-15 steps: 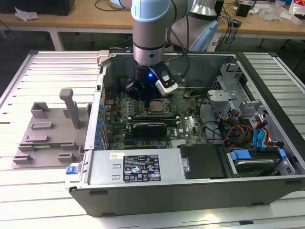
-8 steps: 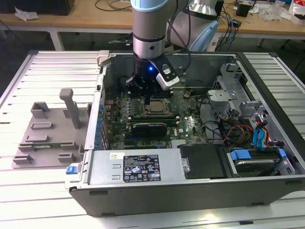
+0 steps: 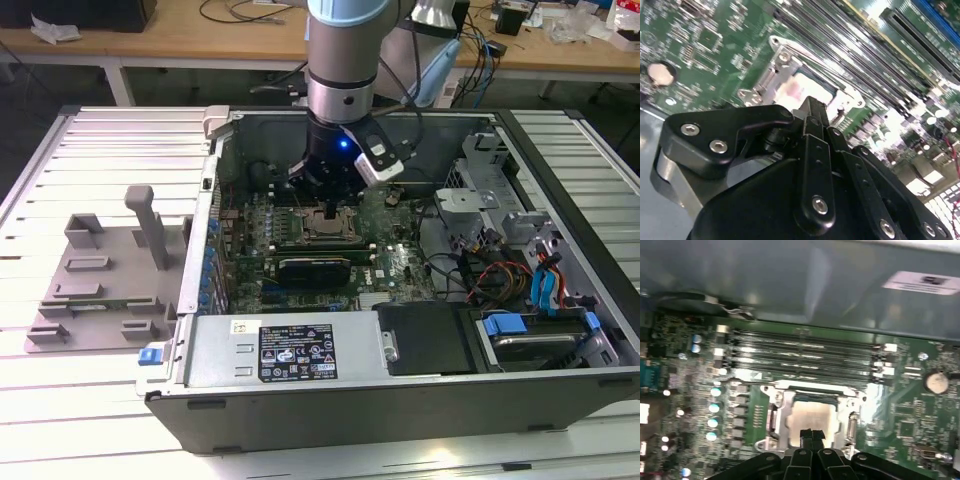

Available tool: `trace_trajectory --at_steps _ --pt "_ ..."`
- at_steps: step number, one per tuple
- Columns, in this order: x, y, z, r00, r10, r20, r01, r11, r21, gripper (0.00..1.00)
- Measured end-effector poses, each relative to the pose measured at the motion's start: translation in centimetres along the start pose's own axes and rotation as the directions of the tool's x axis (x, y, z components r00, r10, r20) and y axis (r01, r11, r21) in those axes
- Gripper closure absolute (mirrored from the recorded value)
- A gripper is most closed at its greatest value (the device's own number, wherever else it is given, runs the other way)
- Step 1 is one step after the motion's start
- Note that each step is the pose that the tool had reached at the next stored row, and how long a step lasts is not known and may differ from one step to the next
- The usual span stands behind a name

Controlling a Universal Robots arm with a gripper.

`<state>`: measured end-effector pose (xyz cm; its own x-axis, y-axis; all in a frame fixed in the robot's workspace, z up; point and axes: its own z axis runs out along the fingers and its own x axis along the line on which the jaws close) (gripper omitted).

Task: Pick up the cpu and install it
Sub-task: 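Close the cpu cover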

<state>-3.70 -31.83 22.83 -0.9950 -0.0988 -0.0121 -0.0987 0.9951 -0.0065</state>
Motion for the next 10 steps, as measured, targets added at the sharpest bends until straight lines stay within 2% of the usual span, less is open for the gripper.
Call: trace_trajectory --at_steps 4,10 --pt "-0.07 0.00 -0.28 1.0000 0.000 0.0000 0.000 1.0000 0.0003 0.89" --pt "-0.07 0.00 -0.35 1.0000 0.000 0.0000 0.000 1.0000 0.0002 0.89"
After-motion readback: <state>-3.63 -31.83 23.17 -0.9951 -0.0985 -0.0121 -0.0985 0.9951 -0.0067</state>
